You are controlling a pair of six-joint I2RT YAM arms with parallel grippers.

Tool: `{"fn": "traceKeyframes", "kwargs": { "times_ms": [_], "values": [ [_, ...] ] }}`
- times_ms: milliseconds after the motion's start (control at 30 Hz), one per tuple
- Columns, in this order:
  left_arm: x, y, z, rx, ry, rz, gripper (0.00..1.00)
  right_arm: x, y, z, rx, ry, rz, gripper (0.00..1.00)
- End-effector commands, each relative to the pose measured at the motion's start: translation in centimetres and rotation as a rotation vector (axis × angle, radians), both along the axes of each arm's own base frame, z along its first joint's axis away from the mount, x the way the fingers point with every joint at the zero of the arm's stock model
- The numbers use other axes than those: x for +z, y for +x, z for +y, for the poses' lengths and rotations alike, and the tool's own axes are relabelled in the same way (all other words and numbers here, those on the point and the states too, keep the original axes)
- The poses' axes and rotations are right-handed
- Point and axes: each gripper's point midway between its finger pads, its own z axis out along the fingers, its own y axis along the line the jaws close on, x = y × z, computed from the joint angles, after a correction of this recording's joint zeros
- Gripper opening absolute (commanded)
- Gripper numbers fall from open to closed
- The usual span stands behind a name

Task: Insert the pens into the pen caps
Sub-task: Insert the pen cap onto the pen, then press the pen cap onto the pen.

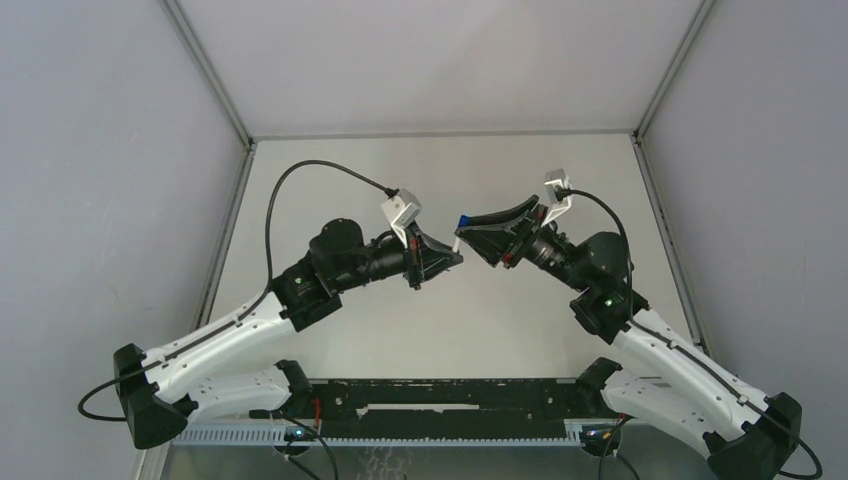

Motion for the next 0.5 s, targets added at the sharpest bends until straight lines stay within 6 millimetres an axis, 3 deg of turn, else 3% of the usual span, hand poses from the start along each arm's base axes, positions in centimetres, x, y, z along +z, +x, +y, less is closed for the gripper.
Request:
{"fn": "traceKeyframes", "kwargs": {
  "times_ms": [0,200,467],
  "values": [
    [3.6,-0.1,0.2,0.005,-0.087,-0.061,0.0,4.7,-0.6,-0.6,-0.01,0.055,-0.109,0.51],
    [3.4,-0.2,0.1,-0.007,-0.084,-0.056,0.0,6.8,-0.4,-1.2,-0.041,0.062,-0.148,0.57],
    [3.5,-0.6,0.0,-0.025,-0.085,-0.06,0.0,6.0,2.1,-1.1,-0.109,0.012,-0.07,0.6]
  ]
}}
